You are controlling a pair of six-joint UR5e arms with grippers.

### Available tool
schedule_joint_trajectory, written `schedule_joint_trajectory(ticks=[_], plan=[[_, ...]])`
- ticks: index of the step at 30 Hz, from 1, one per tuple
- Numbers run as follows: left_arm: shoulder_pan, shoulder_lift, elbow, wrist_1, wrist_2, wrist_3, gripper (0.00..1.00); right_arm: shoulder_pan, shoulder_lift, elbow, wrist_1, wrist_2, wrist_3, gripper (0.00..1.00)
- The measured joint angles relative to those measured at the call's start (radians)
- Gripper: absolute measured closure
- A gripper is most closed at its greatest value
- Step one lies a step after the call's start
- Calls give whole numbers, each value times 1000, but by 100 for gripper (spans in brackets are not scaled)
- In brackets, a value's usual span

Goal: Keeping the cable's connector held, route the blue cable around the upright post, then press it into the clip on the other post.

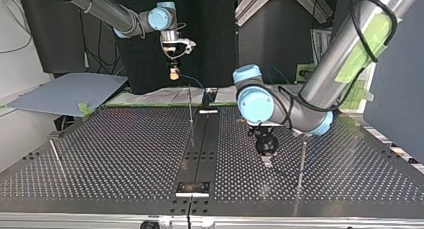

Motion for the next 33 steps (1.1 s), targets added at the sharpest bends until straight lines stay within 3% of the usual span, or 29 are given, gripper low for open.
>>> schedule_joint_trajectory(ticks=[11, 20, 27, 33], plan=[[0, -34, 0, 6, -21, 54, 1, 0, 0, 0, 0, 0, 0, 100], [-16, -47, 0, 8, -30, 135, 1, 0, 0, 0, 1, 0, 0, 100], [-33, -86, 0, 18, -70, 204, 1, 0, 0, 0, 3, 0, 0, 100], [-35, -89, 0, 29, -78, 266, 1, 0, 0, 0, 4, 0, 0, 100]])
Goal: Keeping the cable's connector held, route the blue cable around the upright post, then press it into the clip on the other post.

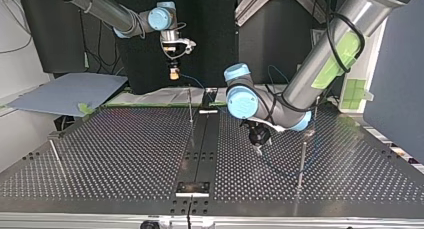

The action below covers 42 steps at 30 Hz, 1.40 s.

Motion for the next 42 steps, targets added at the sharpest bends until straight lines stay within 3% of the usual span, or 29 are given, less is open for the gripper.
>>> schedule_joint_trajectory(ticks=[12, 18, 25, 32, 42], plan=[[0, -76, 0, -25, -5, 120, 1, 0, 0, 0, 0, -1, 3, 100], [13, -84, 0, -35, -30, 182, 1, 0, 0, 0, 0, -1, 1, 100], [19, -85, 0, -42, -21, 246, 1, 0, 1, 0, 0, 0, 0, 100], [25, -85, 0, -52, -1, 242, 1, -1, 1, 0, 0, -1, -1, 100], [50, -91, 0, -86, 44, 176, 1, 0, 1, 0, 3, -1, -4, 100]])
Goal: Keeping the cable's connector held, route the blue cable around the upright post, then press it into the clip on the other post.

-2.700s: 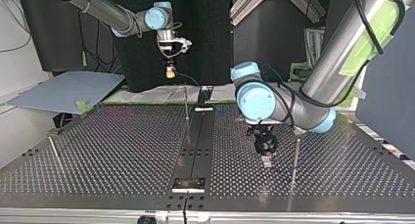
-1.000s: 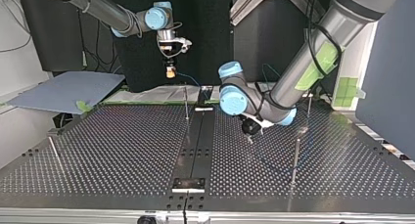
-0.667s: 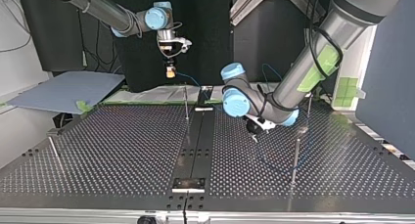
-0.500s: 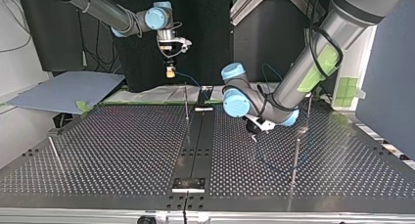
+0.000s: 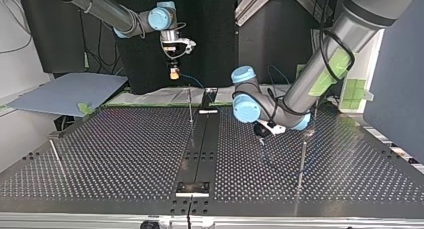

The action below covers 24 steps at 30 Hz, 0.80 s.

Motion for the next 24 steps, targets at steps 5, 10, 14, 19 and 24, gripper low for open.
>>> schedule_joint_trajectory(ticks=[5, 10, 14, 19, 24], plan=[[6, -13, 0, -12, 9, -22, 1, 0, 0, 0, 0, 0, -1, 100], [15, -19, 0, -21, 13, -33, 1, 0, 0, 0, 0, 0, -1, 100], [18, -19, 0, -29, 15, -35, 1, 0, 1, 0, 0, 0, -1, 100], [20, -20, 0, -39, 18, -42, 1, 0, 1, 0, 0, 0, -1, 100], [20, -20, 0, -45, 23, -52, 1, 0, 0, 0, 1, 0, -1, 100]])
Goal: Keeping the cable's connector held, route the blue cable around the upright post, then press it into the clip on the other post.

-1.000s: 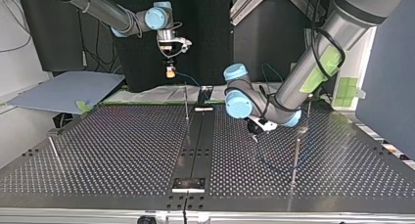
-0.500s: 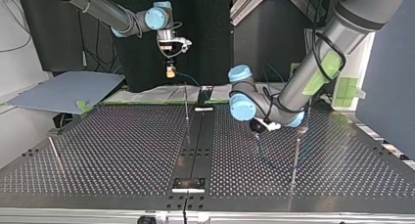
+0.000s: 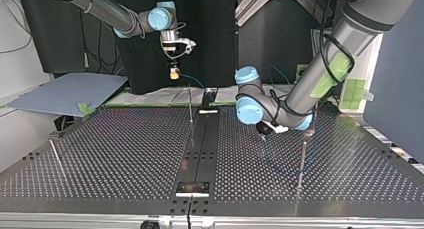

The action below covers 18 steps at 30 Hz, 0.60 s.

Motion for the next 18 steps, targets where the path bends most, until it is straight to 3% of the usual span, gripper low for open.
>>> schedule_joint_trajectory(ticks=[9, 18], plan=[[-10, -51, 0, -47, 50, -59, 1, 0, -1, 0, 1, 0, 0, 100], [-9, -80, 0, -55, 76, -100, 1, 0, 0, 0, 1, 0, 0, 100]])
